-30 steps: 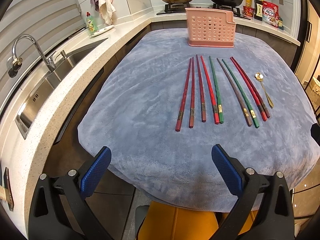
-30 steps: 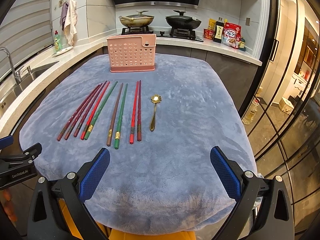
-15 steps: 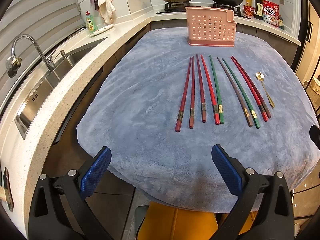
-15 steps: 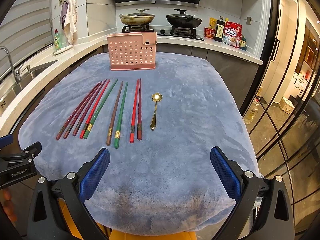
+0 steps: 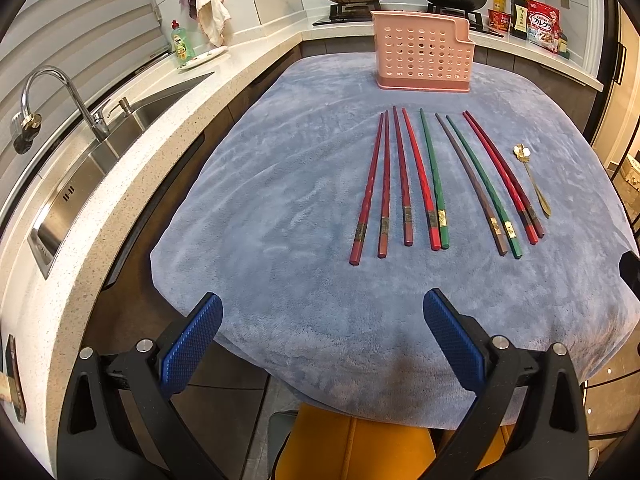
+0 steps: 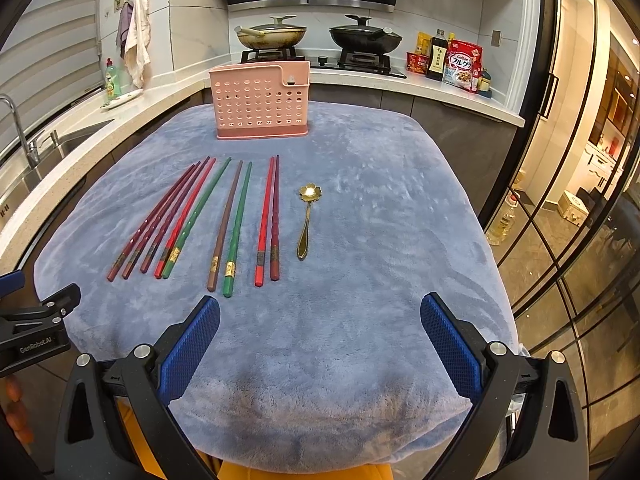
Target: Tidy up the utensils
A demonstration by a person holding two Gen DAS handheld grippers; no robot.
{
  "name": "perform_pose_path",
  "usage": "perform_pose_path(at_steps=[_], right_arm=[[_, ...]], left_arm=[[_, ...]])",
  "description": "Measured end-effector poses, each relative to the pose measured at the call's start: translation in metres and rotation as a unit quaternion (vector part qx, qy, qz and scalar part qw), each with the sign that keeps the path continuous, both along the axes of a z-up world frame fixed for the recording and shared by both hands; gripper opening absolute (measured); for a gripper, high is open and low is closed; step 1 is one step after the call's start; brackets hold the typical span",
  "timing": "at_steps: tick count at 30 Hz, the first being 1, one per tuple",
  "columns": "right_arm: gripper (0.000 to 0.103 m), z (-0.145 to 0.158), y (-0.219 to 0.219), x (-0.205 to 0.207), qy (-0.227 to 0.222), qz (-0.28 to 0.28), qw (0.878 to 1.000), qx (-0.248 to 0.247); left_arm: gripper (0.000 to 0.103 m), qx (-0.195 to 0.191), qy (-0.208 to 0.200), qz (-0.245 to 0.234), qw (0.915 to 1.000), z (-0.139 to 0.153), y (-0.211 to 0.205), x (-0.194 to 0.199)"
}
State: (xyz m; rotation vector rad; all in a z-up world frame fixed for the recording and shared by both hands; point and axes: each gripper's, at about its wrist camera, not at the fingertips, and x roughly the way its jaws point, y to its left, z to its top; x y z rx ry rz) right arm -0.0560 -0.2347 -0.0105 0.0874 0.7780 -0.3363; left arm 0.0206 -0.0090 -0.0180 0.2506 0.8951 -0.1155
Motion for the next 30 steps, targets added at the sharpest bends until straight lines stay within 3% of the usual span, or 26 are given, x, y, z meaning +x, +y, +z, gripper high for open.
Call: perform_pose_path(at_steps=[13, 21, 24, 30], right_arm=[[0.096, -0.012, -0.007, 0.010, 0.010, -0.005, 1.000, 0.006], [0.096, -0.025, -0.018, 0.028, 0.016, -0.010, 1.000, 0.010], [0.096, -0.029, -0.021, 0.037, 0.017, -0.009, 1.000, 0.009], [0.096, -0.033, -0.028, 0.056, 0.020, -0.008, 1.000, 0.016]], left_arm=[[0.096, -0.014, 0.018, 0.008, 0.9997, -0.012, 0.008, 0.017], [0.096, -0.050, 0.034, 0.027, 0.9978, -0.030, 0.024, 0.052], [0.096, -0.048, 0.037, 0.023, 0.9979, -0.039, 0.021, 0.064], [0.087, -0.046, 0.052, 0.016, 0.9975, -0.055, 0.012, 0.085]])
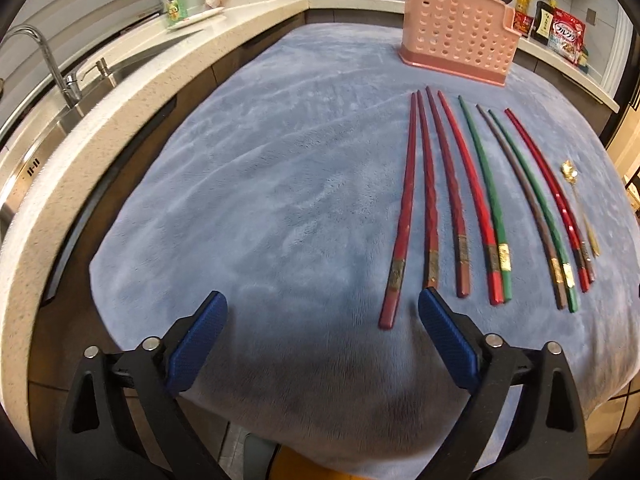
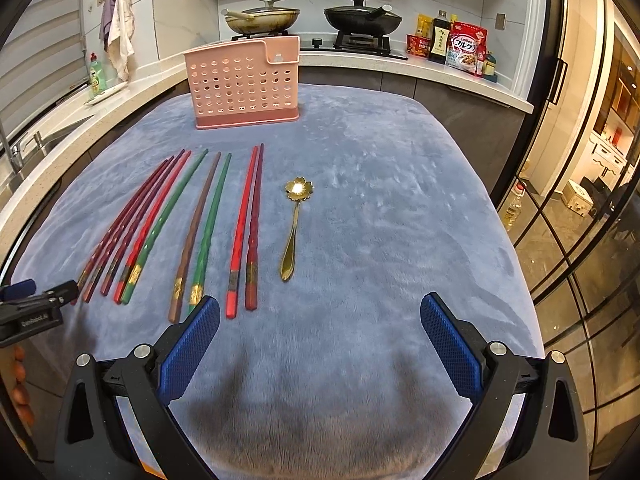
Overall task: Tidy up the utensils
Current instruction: 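Grasp a dark red chopstick with the left tool while the right tool grasps the gold spoon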
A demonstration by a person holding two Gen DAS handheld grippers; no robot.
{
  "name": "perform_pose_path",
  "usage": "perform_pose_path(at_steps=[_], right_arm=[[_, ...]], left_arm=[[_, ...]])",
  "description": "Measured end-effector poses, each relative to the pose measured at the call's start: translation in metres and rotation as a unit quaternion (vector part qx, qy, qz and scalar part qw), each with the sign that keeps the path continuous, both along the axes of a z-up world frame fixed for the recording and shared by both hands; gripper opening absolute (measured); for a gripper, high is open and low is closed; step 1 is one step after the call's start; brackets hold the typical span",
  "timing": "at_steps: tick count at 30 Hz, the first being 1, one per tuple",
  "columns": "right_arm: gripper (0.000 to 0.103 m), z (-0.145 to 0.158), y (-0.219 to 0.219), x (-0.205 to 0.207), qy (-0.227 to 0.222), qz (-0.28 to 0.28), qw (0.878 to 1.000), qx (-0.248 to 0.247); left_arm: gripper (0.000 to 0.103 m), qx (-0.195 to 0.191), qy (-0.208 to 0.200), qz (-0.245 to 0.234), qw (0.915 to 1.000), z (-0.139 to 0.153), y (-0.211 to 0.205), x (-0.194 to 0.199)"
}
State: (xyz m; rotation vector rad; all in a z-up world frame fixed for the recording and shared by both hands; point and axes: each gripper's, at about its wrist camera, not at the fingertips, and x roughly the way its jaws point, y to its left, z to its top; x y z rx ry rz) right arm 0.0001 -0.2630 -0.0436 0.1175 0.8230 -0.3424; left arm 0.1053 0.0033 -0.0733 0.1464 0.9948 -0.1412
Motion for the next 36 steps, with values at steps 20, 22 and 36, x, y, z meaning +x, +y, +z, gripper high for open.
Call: perform_pose_path(at_steps=[20, 22, 36], right_arm=[[0.060, -0.030, -0.024, 0.064, 0.009, 0.008, 0.999, 0.040], [0.050, -0.037, -0.024, 0.068, 0.017, 0.012, 0.998, 0.052], [0.011, -0.049, -0.030, 0.062, 0.015, 0.021, 0.996, 0.089]], left_arm=[[0.056, -0.015, 0.015, -0.014, 0.9997, -0.007, -0.008, 0.020], [0.056, -0.012, 0.013, -0.014, 0.9997, -0.007, -0.009, 0.019], [0.046, -0.018, 0.009, -0.015, 0.9997, -0.007, -0.010, 0.016]])
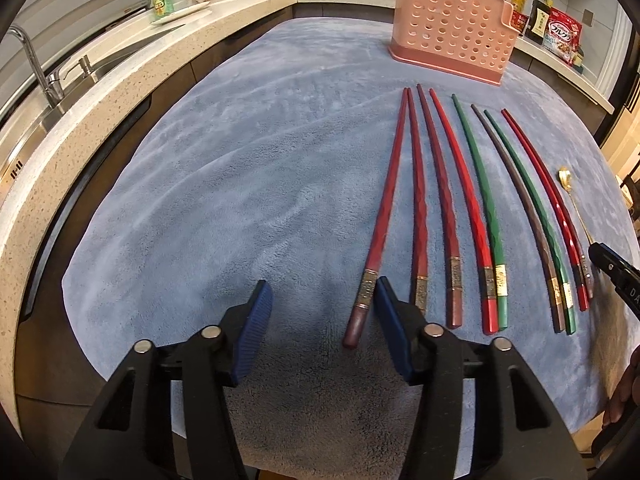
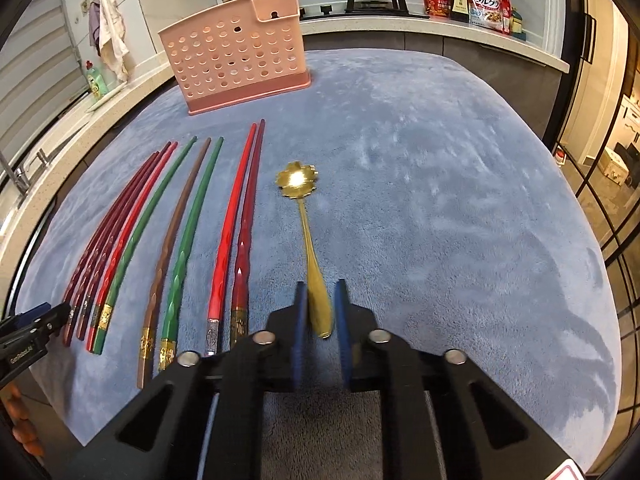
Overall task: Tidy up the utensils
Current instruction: 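Grasp a dark red chopstick with the left tool while the right tool grasps the gold spoon, then lower the chopstick into the pink holder with the left tool while the right tool drops the spoon in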
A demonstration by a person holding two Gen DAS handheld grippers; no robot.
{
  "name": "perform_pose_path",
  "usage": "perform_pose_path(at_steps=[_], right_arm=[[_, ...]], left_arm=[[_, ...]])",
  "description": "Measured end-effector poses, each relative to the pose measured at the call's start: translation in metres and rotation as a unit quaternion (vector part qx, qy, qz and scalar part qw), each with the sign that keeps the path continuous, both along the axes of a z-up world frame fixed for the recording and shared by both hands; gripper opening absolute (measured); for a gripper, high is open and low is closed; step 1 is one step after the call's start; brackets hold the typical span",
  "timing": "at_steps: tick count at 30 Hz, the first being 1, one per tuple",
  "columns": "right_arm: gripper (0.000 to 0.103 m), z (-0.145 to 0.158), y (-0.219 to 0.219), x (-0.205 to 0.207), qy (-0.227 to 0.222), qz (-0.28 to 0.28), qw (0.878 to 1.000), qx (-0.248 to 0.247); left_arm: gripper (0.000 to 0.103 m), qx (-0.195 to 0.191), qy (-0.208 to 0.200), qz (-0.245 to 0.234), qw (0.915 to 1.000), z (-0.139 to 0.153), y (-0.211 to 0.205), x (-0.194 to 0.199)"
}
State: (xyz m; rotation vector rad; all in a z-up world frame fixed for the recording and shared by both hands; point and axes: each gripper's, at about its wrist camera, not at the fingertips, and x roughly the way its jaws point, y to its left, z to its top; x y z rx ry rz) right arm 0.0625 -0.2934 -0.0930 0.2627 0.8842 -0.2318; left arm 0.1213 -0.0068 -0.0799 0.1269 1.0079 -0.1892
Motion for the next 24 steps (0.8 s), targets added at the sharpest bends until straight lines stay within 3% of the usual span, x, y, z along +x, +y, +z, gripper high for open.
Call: perform_pose_path(at_steps=[7, 13, 14, 24], right_arm=[[0.010, 0.007, 0.000, -0.013, -0.008, -0.002, 1.000, 0.007], [0.007, 0.029, -0.002, -0.029, -0.030, -0.006, 1.000, 0.004], [0.002, 0.032, -0.003, -0.030, -0.033, -0.007, 0.999, 0.004], [0.002, 0.066, -0.007, -0.038, -0.065, -0.009, 0.998, 0.000]], left_arm=[[0.014, -0.020, 0.008, -0.016, 0.9996, 0.004, -0.004, -0.004], [0.008, -0.050, 0.014, -0.021, 0.9984, 0.012, 0.000, -0.007], [0.007, -0.054, 0.011, -0.023, 0.9982, 0.016, 0.000, -0.008], [0.007, -0.070, -0.030, -0.023, 0.9968, 0.058, 0.005, -0.013]])
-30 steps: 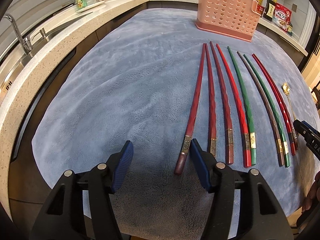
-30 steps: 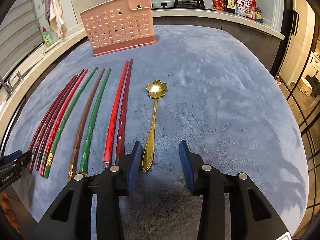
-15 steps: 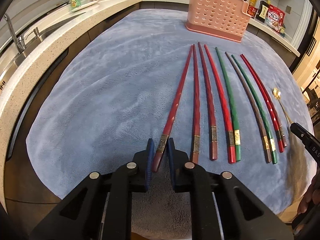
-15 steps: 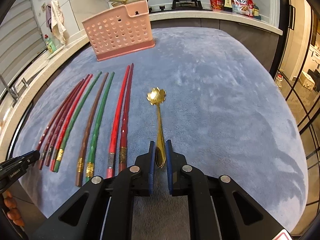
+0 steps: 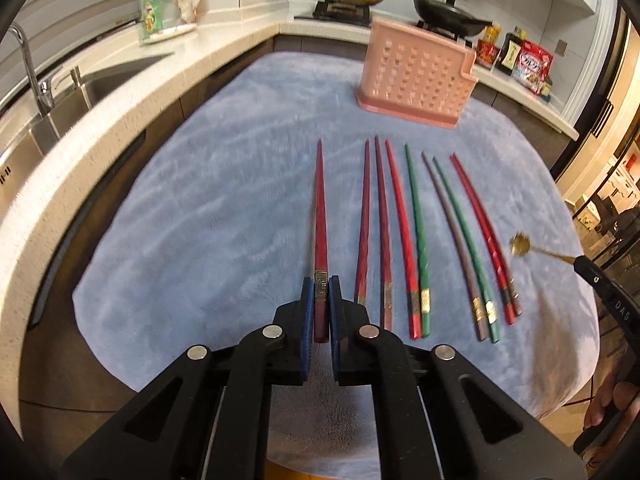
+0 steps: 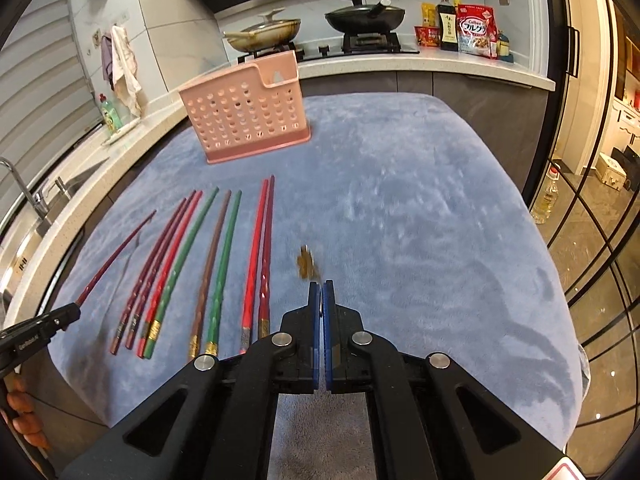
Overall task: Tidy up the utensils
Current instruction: 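Lower the chopstick into the pink holder with the left tool while the right tool drops the spoon in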
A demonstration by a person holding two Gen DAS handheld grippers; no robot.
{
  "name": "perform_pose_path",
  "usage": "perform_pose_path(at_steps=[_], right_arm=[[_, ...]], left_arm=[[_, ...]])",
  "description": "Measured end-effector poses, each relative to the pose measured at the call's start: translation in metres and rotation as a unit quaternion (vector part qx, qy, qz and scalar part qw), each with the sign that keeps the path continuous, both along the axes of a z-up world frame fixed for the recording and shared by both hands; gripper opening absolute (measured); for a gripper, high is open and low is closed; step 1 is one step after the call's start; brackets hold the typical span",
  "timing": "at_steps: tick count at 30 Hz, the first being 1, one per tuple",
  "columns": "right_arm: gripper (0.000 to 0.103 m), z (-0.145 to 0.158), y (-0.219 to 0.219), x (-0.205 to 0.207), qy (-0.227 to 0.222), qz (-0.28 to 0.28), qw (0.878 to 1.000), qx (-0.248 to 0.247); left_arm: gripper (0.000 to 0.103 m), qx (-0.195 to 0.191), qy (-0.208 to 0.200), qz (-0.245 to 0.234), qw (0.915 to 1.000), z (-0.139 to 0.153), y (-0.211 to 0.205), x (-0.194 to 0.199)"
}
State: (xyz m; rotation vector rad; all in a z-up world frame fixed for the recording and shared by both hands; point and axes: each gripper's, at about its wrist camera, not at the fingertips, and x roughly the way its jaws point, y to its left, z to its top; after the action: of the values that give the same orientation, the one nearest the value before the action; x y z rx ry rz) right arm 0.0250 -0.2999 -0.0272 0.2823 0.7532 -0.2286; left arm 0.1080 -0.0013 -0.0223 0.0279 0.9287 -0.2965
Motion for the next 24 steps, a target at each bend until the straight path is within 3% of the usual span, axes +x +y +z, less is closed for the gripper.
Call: perform_pose_path(at_steps=[11, 19, 24], right_arm=[[0.002, 0.056, -0.015, 0.030, -0.052, 0.012, 0.999, -0.009], [0.002, 0.114, -0.037, 0.088, -0.106, 0.025, 0.994, -0.005], [0.002, 0.147, -0.048, 0.133, -0.134, 0.027, 0.991, -0.006]], left_arm=[[0.007, -0.018, -0.071, 0.005, 0.9973, 0.071, 0.000, 0.041], [0.007, -0.024, -0.126, 0.004, 0.9917, 0.136, -0.021, 0.103], [0.007, -0.047, -0.167, 0.004, 0.9849, 0.186, -0.040, 0.135]])
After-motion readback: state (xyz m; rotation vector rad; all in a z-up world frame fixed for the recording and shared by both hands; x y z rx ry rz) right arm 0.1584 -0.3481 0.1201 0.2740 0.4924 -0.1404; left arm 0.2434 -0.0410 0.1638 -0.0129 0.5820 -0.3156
